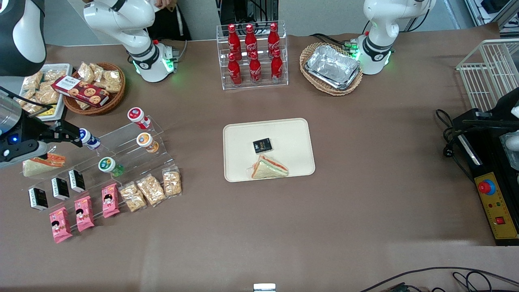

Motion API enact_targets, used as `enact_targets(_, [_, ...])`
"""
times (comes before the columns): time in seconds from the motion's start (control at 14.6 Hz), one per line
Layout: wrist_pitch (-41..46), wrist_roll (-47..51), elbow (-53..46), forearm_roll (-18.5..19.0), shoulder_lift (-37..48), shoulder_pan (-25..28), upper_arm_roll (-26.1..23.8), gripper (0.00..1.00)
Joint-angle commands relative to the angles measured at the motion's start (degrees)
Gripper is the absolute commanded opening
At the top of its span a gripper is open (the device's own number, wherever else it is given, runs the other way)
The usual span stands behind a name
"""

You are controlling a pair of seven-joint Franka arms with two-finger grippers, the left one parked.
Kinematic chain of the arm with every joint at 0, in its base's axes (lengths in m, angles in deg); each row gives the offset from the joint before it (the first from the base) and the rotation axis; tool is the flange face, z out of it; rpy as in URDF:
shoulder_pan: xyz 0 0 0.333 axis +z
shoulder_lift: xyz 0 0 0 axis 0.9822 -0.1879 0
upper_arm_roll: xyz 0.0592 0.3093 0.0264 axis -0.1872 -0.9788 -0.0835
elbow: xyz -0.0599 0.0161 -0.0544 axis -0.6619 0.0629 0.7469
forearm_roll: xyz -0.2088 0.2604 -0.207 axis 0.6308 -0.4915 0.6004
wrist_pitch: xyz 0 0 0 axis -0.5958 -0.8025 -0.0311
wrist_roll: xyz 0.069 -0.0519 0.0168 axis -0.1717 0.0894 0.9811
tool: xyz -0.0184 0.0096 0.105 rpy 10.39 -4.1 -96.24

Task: Place green gum on tray
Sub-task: 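Move the right gripper down to the green-lidded gum bottle on the rack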

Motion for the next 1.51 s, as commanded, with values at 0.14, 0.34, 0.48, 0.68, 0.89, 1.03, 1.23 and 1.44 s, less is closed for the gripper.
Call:
enact_targets(0.14, [-1.4,-9.2,1.4,-0.4,-0.9,-1.1,1.3,1.0])
enact_targets(0.34, [-4.3,-9.4,6.9,-2.1,0.0,-1.0,4.4,1.0])
enact_targets(0.48, [-7.5,-9.4,11.3,-2.1,0.6,-1.0,4.6,1.0])
enact_targets(0.68, [-16.3,-9.2,21.4,-2.0,2.6,-0.9,4.9,1.0])
enact_targets(0.89, [-26.4,-9.5,30.4,-1.3,3.4,-0.8,4.9,1.0])
enact_targets(1.03, [-31.6,-9.5,34.8,-1.3,3.0,-0.8,4.9,1.0])
enact_targets(1.23, [-37.5,-9.5,39.6,-1.3,3.0,-0.8,4.9,1.0])
enact_targets(1.44, [-41.4,-9.5,42.4,-1.3,2.4,-0.7,4.9,1.0])
